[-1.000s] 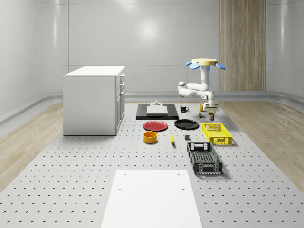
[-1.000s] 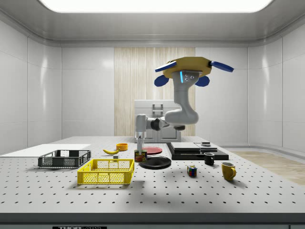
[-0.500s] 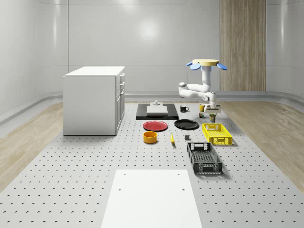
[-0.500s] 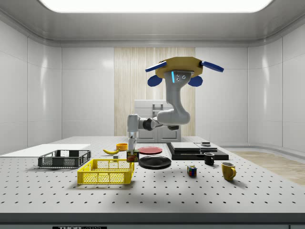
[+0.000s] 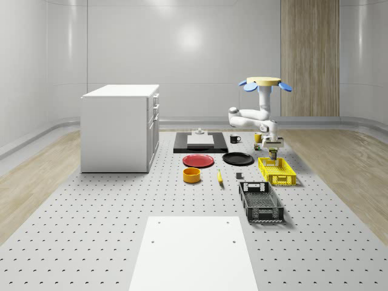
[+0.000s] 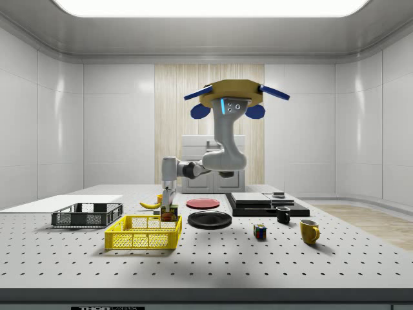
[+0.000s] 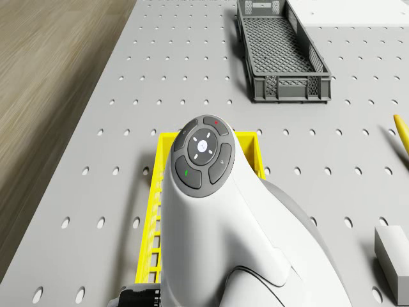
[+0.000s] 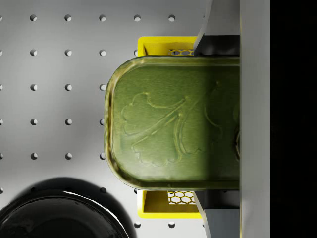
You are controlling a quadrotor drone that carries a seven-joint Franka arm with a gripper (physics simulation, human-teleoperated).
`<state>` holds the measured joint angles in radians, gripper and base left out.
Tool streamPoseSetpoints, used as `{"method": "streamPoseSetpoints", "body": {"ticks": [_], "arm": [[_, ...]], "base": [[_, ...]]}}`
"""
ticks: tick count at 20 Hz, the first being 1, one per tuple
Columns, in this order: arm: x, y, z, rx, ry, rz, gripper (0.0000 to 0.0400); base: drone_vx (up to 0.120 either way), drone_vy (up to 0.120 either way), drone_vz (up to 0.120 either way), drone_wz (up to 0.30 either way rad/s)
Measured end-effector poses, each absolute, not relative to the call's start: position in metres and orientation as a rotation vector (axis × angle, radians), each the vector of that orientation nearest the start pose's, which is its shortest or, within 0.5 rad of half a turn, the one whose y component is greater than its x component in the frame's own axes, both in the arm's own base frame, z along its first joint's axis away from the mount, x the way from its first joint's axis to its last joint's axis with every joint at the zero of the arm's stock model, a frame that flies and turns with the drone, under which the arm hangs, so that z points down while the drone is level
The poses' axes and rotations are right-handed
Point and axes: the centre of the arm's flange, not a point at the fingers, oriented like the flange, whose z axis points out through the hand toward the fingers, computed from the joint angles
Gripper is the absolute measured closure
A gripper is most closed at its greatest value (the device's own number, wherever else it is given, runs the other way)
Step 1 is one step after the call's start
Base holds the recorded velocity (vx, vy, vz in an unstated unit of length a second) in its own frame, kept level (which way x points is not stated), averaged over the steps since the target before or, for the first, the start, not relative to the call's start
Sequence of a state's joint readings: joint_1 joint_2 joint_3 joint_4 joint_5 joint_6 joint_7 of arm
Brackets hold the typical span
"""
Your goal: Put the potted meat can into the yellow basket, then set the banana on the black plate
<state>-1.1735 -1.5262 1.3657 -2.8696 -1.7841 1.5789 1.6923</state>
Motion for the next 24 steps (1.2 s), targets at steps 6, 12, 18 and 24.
{"method": "streamPoseSetpoints", "body": {"ticks": [6, 12, 18, 24], "arm": [[0.3068, 0.0002, 0.4929, -0.005, 0.003, 0.785, 0.0109], [0.3068, 0.0002, 0.4929, -0.005, 0.003, 0.785, 0.0109], [0.3068, 0.0002, 0.4929, -0.005, 0.003, 0.785, 0.0109], [0.3068, 0.0003, 0.5008, -0.005, 0.003, 0.785, 0.0109]], "base": [[0.12, 0.0, 0.0, 0.0], [0.12, -0.007, -0.087, 0.0], [0.08, -0.027, -0.02, 0.0], [0.0, 0.0, -0.027, 0.0]]}}
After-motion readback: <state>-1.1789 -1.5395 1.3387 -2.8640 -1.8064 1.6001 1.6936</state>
